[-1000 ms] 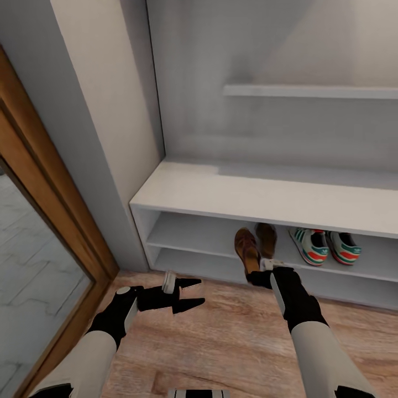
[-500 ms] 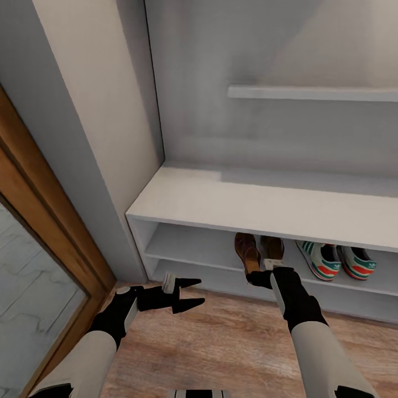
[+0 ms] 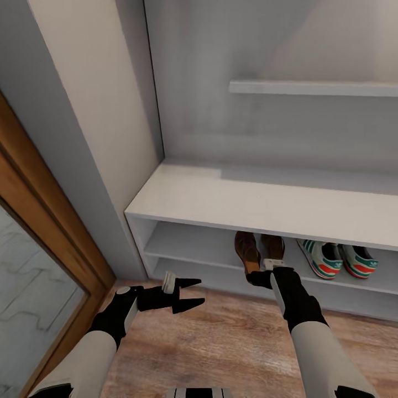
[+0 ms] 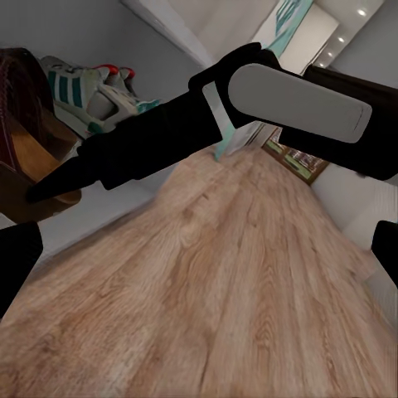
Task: Pick up the two gym shoes and the two sandals from the corridor floor and place them onto the hallstand (shoe rack) in the corridor, making sure they are on the rack and not on the floor. Arrange them so the two gym shoes are next to each other and the two sandals are next to each other.
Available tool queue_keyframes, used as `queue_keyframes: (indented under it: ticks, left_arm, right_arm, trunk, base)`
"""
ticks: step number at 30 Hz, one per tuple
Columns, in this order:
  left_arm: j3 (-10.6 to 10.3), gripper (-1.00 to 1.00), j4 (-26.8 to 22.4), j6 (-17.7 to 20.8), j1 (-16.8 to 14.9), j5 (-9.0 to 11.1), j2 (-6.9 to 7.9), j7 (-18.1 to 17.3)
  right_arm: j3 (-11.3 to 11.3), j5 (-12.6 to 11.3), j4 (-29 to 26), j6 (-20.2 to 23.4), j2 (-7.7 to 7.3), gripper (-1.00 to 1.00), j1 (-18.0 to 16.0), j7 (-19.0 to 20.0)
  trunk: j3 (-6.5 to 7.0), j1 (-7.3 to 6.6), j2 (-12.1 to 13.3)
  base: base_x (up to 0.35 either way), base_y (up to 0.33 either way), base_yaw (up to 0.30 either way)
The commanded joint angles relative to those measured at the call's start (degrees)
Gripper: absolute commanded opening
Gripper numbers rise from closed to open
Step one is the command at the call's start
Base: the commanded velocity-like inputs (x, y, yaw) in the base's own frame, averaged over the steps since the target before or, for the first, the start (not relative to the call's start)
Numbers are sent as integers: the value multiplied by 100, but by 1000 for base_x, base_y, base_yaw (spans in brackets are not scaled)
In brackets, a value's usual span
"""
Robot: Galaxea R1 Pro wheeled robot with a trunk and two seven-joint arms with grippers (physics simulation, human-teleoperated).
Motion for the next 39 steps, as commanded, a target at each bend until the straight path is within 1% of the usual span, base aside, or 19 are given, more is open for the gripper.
queue_keyframes:
  ticks: [1, 13, 19, 26, 32, 39]
  left_arm:
    - [45, 100, -5, 15, -4, -53, -9, -32]
    - [45, 100, -5, 15, -4, -53, -9, -38]
    - [44, 100, -5, 15, -4, -50, -11, -32]
    - [45, 100, -5, 15, -4, -44, -14, -32]
    - [43, 100, -5, 15, -4, -44, -17, -32]
    - [45, 100, -5, 15, -4, -44, -18, -32]
  right_arm:
    - [-25, 40, -9, 25, 7, -100, -4, 44]
    - [-27, 40, -9, 25, 7, -100, -4, 44]
    - [-26, 40, -9, 25, 7, -100, -4, 44]
    - [-25, 40, -9, 25, 7, -100, -4, 44]
    - [-25, 40, -9, 25, 7, -100, -4, 44]
    - [-25, 40, -9, 25, 7, -100, -4, 44]
  trunk:
    - [-28, 1, -4]
    - [-28, 1, -4]
    - [-28, 1, -4]
    - [-28, 1, -4]
    - [-28, 1, -4]
    - [-28, 1, -4]
  base:
    - [0, 0, 0]
    - [0, 0, 0]
    - [182, 0, 0]
    - [29, 0, 0]
    - [156, 0, 0]
    - [20, 0, 0]
